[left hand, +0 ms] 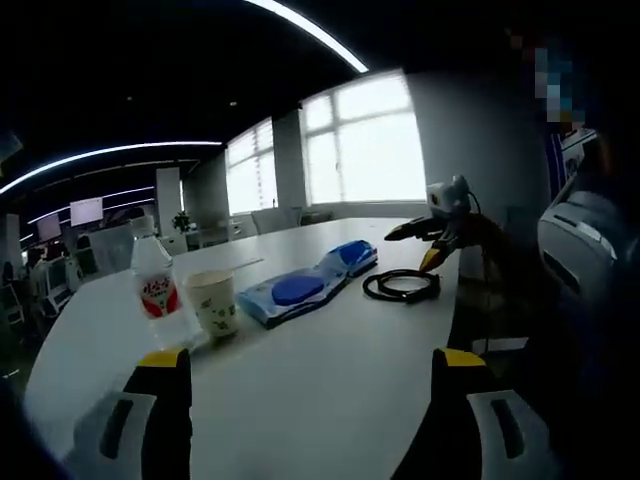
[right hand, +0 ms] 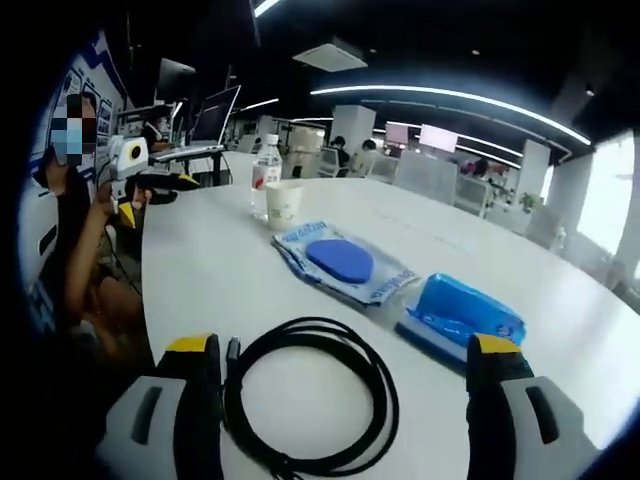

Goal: Arrange the tabletop items into an orderly group along one side of the table until the central work area is clear of visible clutter.

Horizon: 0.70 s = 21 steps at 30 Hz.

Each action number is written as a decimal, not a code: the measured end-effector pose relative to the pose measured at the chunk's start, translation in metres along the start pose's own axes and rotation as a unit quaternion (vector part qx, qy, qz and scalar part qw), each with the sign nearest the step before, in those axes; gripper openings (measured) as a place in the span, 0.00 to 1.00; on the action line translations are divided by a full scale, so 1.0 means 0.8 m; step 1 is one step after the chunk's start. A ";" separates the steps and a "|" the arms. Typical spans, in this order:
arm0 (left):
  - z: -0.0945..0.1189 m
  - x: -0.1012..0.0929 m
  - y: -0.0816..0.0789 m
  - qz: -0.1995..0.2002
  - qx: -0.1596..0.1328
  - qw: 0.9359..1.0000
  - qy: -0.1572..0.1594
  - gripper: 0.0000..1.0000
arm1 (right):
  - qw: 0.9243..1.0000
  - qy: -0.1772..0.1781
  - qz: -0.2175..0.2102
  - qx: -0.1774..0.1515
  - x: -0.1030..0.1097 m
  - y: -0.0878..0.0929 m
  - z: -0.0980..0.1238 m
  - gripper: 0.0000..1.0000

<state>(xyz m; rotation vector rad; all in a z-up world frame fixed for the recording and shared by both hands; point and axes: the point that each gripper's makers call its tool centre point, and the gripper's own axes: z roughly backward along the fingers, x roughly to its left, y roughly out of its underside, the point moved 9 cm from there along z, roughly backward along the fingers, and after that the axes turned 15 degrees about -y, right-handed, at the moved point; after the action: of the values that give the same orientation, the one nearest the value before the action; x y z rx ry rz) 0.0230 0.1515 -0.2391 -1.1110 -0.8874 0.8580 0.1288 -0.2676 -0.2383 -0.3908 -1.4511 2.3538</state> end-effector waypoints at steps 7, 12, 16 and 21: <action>0.002 0.010 0.007 0.003 0.006 1.000 -0.004 1.00 | 1.000 0.012 -0.005 -0.006 -0.001 0.006 0.019 1.00; 0.005 0.017 0.008 -0.001 0.009 1.000 0.002 1.00 | 1.000 0.015 -0.012 0.008 -0.009 0.018 0.033 1.00; 0.010 0.027 0.012 -0.004 0.017 1.000 -0.006 1.00 | 0.999 0.026 -0.022 0.013 -0.017 0.030 0.044 1.00; 0.015 0.032 0.017 0.000 0.018 1.000 -0.013 1.00 | 0.998 0.042 -0.037 -0.006 -0.026 0.034 0.057 1.00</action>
<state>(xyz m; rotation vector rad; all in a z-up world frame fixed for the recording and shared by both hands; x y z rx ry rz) 0.0208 0.1819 -0.2457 -1.0714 -0.8897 0.8868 0.1251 -0.3246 -0.2420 -0.4273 -1.4176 2.2443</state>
